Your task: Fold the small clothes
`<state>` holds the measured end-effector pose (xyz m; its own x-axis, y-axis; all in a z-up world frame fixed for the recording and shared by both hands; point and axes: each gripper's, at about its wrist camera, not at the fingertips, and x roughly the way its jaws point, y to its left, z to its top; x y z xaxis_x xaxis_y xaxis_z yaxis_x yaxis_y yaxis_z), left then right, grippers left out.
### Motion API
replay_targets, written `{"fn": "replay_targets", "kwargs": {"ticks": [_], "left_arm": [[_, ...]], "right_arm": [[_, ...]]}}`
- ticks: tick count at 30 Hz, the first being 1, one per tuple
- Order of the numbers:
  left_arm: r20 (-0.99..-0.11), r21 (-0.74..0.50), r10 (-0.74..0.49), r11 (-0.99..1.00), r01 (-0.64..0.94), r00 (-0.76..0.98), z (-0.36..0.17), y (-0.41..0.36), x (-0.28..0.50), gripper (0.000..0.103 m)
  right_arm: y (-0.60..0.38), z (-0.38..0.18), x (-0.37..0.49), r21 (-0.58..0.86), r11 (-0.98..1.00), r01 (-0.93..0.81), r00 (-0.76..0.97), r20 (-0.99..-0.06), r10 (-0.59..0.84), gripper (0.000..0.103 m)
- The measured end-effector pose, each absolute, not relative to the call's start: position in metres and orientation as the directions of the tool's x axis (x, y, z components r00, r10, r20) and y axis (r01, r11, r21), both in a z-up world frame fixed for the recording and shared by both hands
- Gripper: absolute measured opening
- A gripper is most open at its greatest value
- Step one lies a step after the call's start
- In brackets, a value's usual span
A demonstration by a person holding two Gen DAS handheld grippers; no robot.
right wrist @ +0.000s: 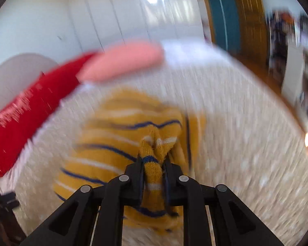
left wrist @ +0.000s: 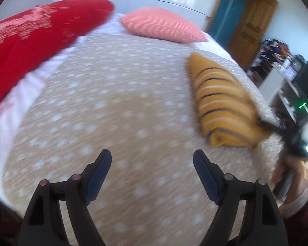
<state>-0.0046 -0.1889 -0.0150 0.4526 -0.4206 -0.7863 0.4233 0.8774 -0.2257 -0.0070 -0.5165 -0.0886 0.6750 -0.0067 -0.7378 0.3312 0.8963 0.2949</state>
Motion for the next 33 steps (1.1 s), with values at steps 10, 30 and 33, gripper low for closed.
{"fn": "replay_targets", "kwargs": {"ticks": [10, 30, 33], "left_arm": [[-0.735, -0.407, -0.610, 0.746, 0.527, 0.296, -0.024, -0.286, 0.094, 0.096], [-0.787, -0.280, -0.555, 0.709, 0.647, 0.267, -0.009, -0.317, 0.087, 0.087], [-0.872, -0.180, -0.418, 0.760, 0.625, 0.256, -0.057, -0.318, 0.075, 0.087]], "right_arm": [[-0.592, -0.077, -0.033, 0.558, 0.752, 0.351, 0.813, -0.580, 0.051, 0.084], [-0.559, -0.083, 0.033, 0.595, 0.774, 0.218, 0.799, -0.564, 0.209, 0.035], [-0.562, -0.101, 0.019, 0.530, 0.781, 0.332, 0.746, -0.654, 0.127, 0.035]]}}
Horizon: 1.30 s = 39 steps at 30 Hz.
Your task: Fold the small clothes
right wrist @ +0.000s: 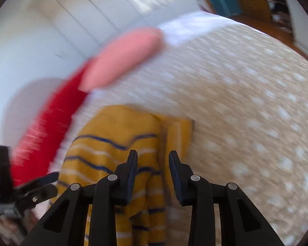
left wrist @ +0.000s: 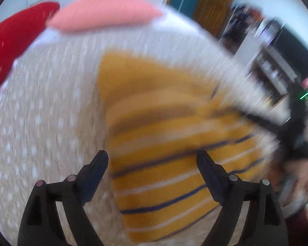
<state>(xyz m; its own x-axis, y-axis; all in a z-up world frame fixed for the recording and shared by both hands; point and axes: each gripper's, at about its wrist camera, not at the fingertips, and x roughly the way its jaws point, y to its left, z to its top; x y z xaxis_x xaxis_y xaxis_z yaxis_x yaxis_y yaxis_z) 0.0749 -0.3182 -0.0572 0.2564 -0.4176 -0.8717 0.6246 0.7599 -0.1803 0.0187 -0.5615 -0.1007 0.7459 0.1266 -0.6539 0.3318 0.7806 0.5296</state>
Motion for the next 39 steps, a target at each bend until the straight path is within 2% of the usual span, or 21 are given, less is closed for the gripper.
{"fn": "replay_targets", "kwargs": {"ticks": [4, 10, 12, 13, 15, 17, 19, 21, 23, 25, 27, 29, 31, 32, 36, 39], "left_arm": [[-0.843, -0.309, -0.493, 0.771, 0.556, 0.215, -0.069, -0.296, 0.069, 0.088], [-0.737, -0.278, -0.535, 0.797, 0.536, 0.413, -0.020, -0.252, 0.025, 0.088], [-0.704, -0.229, -0.512, 0.819, 0.525, 0.493, -0.006, -0.239, 0.011, 0.088], [-0.677, -0.185, -0.487, 0.838, 0.513, 0.552, 0.004, -0.230, 0.000, 0.088], [-0.621, -0.106, -0.432, 0.873, 0.476, 0.654, 0.024, -0.213, -0.016, 0.092], [-0.528, -0.012, -0.357, 0.910, 0.414, 0.770, 0.043, -0.193, -0.034, 0.099], [-0.355, 0.078, -0.249, 0.953, 0.294, 0.901, 0.064, -0.173, -0.062, 0.103], [-0.255, 0.098, -0.200, 0.968, 0.231, 0.946, 0.079, -0.162, -0.084, 0.103], [-0.207, 0.089, -0.191, 0.973, 0.213, 0.959, 0.091, -0.158, -0.101, 0.103], [-0.203, 0.081, -0.183, 0.976, 0.203, 0.962, 0.097, -0.158, -0.109, 0.103], [-0.246, 0.052, -0.242, 0.964, 0.262, 0.939, 0.096, -0.163, -0.118, 0.103], [-0.343, 0.025, -0.307, 0.942, 0.336, 0.888, 0.088, -0.168, -0.119, 0.103], [-0.467, 0.022, -0.316, 0.930, 0.368, 0.826, 0.071, -0.177, -0.118, 0.103], [-0.491, 0.028, -0.310, 0.928, 0.370, 0.814, 0.063, -0.180, -0.118, 0.103], [-0.581, 0.059, -0.281, 0.922, 0.384, 0.764, 0.034, -0.185, -0.132, 0.103], [-0.597, 0.070, -0.279, 0.916, 0.395, 0.752, 0.028, -0.181, -0.152, 0.103]], "right_arm": [[-0.552, -0.065, -0.007, 0.573, 0.773, 0.271, 0.806, -0.574, 0.143, 0.036], [-0.508, -0.037, 0.022, 0.558, 0.823, 0.102, 0.807, -0.531, 0.260, 0.035], [-0.493, -0.054, 0.041, 0.577, 0.811, 0.098, 0.756, -0.572, 0.317, 0.042], [-0.490, -0.071, 0.054, 0.546, 0.826, 0.143, 0.716, -0.633, 0.294, 0.043], [-0.491, -0.093, 0.060, 0.439, 0.867, 0.237, 0.684, -0.709, 0.172, 0.038], [-0.497, -0.090, 0.043, 0.432, 0.850, 0.303, 0.721, -0.687, 0.091, 0.038], [-0.498, -0.079, 0.018, 0.405, 0.838, 0.366, 0.726, -0.688, 0.015, 0.042], [-0.493, -0.064, -0.010, 0.376, 0.851, 0.366, 0.748, -0.663, -0.029, 0.047], [-0.484, -0.048, -0.041, 0.348, 0.863, 0.365, 0.766, -0.640, -0.066, 0.050], [-0.471, -0.032, -0.072, 0.321, 0.873, 0.368, 0.784, -0.612, -0.105, 0.056], [-0.453, -0.020, -0.099, 0.289, 0.885, 0.366, 0.800, -0.583, -0.141, 0.063], [-0.433, -0.010, -0.123, 0.259, 0.899, 0.354, 0.812, -0.562, -0.158, 0.068], [-0.413, -0.010, -0.143, 0.217, 0.909, 0.356, 0.810, -0.556, -0.185, 0.073], [-0.407, -0.013, -0.150, 0.193, 0.911, 0.366, 0.802, -0.562, -0.203, 0.075], [-0.392, -0.031, -0.176, 0.136, 0.901, 0.413, 0.753, -0.607, -0.253, 0.075], [-0.388, -0.036, -0.186, 0.154, 0.896, 0.417, 0.746, -0.621, -0.241, 0.075]]}}
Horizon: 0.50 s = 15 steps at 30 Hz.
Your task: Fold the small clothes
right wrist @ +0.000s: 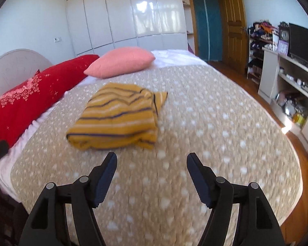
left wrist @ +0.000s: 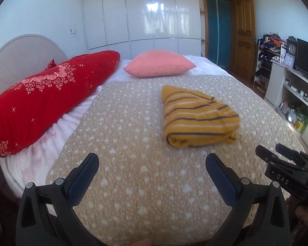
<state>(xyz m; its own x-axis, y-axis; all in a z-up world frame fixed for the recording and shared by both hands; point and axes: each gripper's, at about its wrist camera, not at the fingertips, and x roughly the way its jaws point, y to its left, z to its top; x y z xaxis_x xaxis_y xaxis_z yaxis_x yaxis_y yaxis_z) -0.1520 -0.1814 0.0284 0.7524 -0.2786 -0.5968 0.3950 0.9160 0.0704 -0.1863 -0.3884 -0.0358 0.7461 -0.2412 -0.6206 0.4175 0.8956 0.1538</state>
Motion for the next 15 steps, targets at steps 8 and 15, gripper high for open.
{"fn": "replay_targets", "kwargs": {"ticks": [8, 15], "left_arm": [[-0.618, 0.081, -0.268, 0.913, 0.399, 0.739, 0.024, -0.176, -0.164, 0.103], [-0.661, 0.059, -0.293, 0.897, 0.438, 0.690, 0.011, -0.184, -0.170, 0.103]], "right_arm": [[-0.365, -0.035, -0.185, 0.046, 0.902, 0.428, 0.713, -0.632, -0.306, 0.076], [-0.353, -0.041, -0.185, -0.003, 0.903, 0.429, 0.688, -0.647, -0.329, 0.076]]}}
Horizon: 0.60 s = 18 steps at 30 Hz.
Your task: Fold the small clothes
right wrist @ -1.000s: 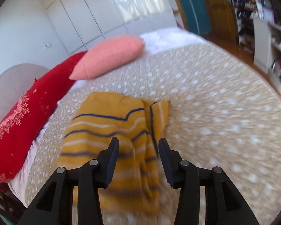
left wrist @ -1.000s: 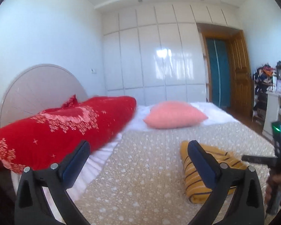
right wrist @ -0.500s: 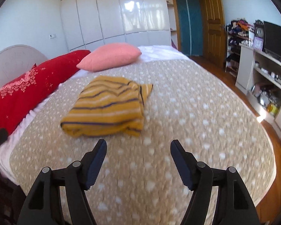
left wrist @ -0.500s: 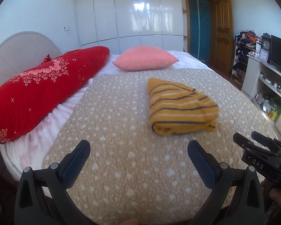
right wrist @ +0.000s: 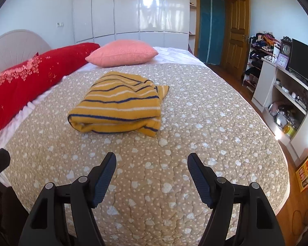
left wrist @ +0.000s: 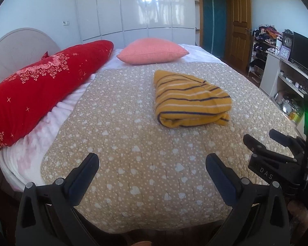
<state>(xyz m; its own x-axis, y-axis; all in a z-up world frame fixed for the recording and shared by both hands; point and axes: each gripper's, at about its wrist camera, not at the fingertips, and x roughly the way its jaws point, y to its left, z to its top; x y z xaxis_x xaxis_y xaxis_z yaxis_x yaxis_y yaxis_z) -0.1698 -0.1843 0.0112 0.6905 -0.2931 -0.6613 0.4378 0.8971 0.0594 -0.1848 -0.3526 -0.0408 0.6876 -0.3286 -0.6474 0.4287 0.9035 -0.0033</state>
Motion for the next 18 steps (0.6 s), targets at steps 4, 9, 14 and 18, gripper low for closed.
{"fn": "replay_targets", "kwargs": {"ticks": [4, 9, 14, 18], "left_arm": [[-0.671, 0.061, -0.300, 0.889, 0.454, 0.677, 0.007, -0.189, -0.172, 0.103], [-0.685, 0.050, -0.306, 0.886, 0.461, 0.661, 0.004, -0.192, -0.173, 0.103], [-0.703, 0.039, -0.305, 0.886, 0.463, 0.643, -0.001, -0.194, -0.171, 0.103], [-0.721, 0.035, -0.301, 0.884, 0.467, 0.624, -0.007, -0.196, -0.169, 0.103]], "right_arm": [[-0.359, -0.046, -0.187, 0.021, 0.892, 0.452, 0.676, -0.661, -0.327, 0.077], [-0.365, -0.050, -0.189, 0.040, 0.880, 0.474, 0.660, -0.677, -0.325, 0.077], [-0.367, -0.054, -0.190, 0.045, 0.874, 0.485, 0.652, -0.684, -0.326, 0.077], [-0.368, -0.057, -0.191, 0.048, 0.871, 0.489, 0.646, -0.691, -0.325, 0.078]]}}
